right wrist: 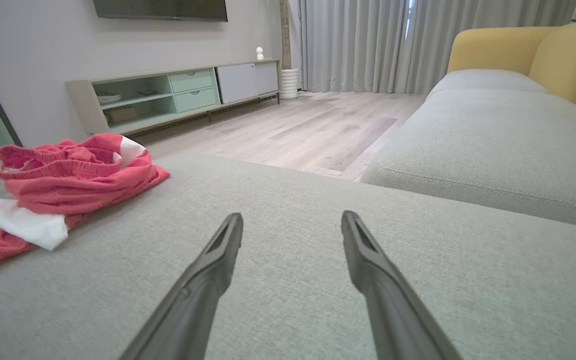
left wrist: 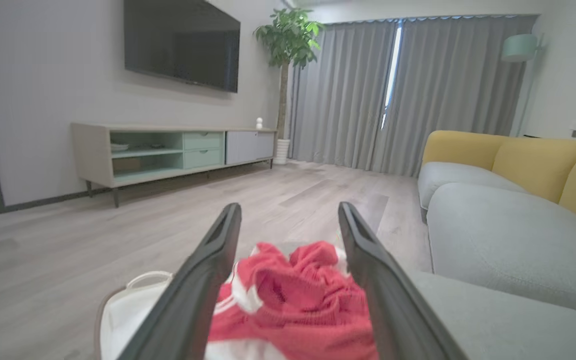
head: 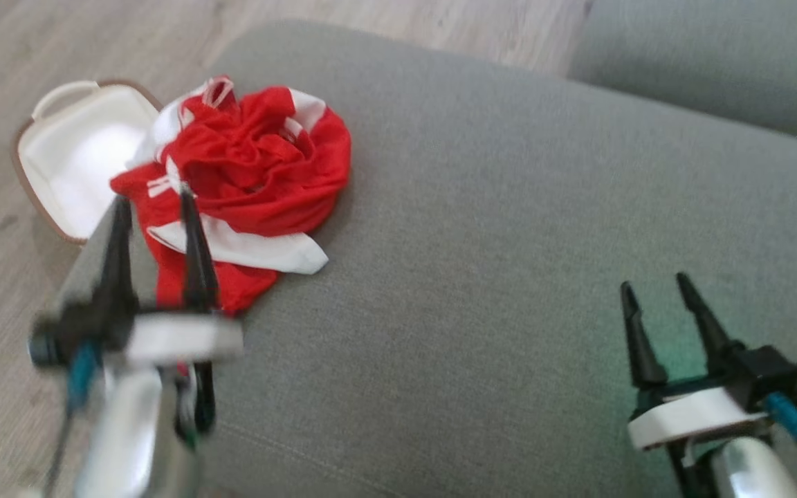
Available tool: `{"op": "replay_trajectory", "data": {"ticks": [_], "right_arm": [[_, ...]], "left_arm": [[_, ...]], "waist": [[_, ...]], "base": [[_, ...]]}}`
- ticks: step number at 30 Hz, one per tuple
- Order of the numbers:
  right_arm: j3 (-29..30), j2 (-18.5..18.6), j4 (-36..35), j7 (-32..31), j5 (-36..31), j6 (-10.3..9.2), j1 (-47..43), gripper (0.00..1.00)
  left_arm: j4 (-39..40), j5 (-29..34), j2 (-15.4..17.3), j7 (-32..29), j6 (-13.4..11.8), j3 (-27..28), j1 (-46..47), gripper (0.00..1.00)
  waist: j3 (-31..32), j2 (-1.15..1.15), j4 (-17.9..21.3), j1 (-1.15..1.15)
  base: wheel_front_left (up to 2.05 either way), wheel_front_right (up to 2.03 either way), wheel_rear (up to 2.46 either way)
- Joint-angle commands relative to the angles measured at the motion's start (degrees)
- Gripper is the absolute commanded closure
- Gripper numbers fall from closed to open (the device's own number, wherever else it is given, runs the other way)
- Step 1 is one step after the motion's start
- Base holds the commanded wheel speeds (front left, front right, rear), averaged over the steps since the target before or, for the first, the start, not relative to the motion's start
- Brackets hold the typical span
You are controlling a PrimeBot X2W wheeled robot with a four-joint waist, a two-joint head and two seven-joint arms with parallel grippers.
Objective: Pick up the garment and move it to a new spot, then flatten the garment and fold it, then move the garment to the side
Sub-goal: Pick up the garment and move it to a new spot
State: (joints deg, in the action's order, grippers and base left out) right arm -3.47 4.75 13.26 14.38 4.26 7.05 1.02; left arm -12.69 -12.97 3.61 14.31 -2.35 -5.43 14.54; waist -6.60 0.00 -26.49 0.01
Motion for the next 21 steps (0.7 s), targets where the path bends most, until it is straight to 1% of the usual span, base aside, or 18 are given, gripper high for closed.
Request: {"op": "replay_trajectory", "data": {"ticks": [1,3,6,10,13,17,19,21], "right_arm": [[-1.3,1.3,-2.1,0.6,-0.5,0.44,2.7,0.0],[-1.8,3.1,-2.7,0.6,-0.7,0.44,3.5,0.0],[-2.4,6.2,-3.5,0.6,-1.0,0.44,4.6,0.0],[-2.1,10.3,-4.9,0.6,-1.0,0.44,5.0,0.0],[-1.8,13.0,-6.3,0.6,-1.0,0.44,4.7,0.0],[-0.4,15.7,-8.0,0.6,-0.9,0.44,4.0,0.0],[0.0,16.5,-8.6,0.6,-0.8,0.44,3.6,0.0],[0.1,17.2,-9.2,0.6,-0.7,0.44,3.3,0.0]], "left_arm": [[1.5,0.3,1.5,-0.1,0.1,2.1,3.6,0.0],[-1.0,0.2,2.8,-2.8,0.9,2.2,9.5,0.0],[-4.9,0.2,4.1,-8.5,1.9,1.5,18.4,0.0],[-11.9,-0.6,4.1,-17.3,2.7,0.3,29.2,0.0],[-18.5,-1.7,3.8,-23.8,3.5,-0.4,35.7,0.0],[-26.9,-2.0,3.9,-30.5,4.1,-1.4,41.4,0.0],[-31.3,-1.8,4.1,-33.5,4.0,-2.0,42.9,0.0],[-35.6,-1.5,4.6,-37.1,4.5,-3.0,43.2,0.0]], "waist": [[-2.6,0.0,0.6,-0.01],[-5.1,0.0,0.9,-0.01],[-8.6,0.0,1.0,-0.01],[-12.8,0.0,0.6,-0.01],[-14.9,0.0,0.7,-0.01],[-17.2,0.0,1.2,-0.01],[-17.9,0.0,1.5,-0.01],[-18.5,0.0,2.0,-0.01]], "base": [[0.0,0.0,0.0],[0.0,0.0,0.0],[0.0,0.0,0.0],[0.0,0.0,0.0],[0.0,0.0,0.0],[0.0,0.0,0.0],[0.0,0.0,0.0],[0.0,0.0,0.0]]}}
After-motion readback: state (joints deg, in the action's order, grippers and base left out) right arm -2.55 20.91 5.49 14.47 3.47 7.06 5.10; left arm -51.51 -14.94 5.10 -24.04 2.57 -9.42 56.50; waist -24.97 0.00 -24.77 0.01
